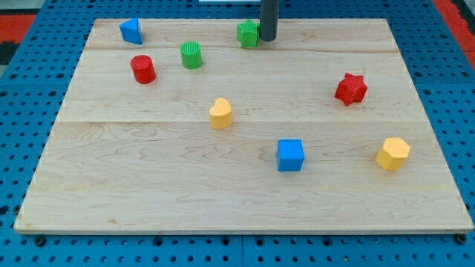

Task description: Move the red circle to the center of the board

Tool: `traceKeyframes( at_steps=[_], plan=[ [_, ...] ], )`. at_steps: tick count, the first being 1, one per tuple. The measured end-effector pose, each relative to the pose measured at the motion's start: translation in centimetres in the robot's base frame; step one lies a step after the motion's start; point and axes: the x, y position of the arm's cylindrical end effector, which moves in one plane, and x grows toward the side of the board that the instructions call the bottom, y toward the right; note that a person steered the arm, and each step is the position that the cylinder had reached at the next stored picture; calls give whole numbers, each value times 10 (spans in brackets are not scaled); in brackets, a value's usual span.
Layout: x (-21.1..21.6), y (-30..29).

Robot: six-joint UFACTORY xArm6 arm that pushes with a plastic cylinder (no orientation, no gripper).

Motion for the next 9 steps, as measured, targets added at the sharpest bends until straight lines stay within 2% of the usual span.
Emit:
traceKeyframes(
  at_steps=[1, 2, 3, 4, 5, 6, 7, 9],
  plan=[
    [4, 7],
    [27, 14],
    [63, 47],
    [91, -29],
    [149, -122],
    [164, -248],
    [139, -286],
    [85, -266]
  ],
)
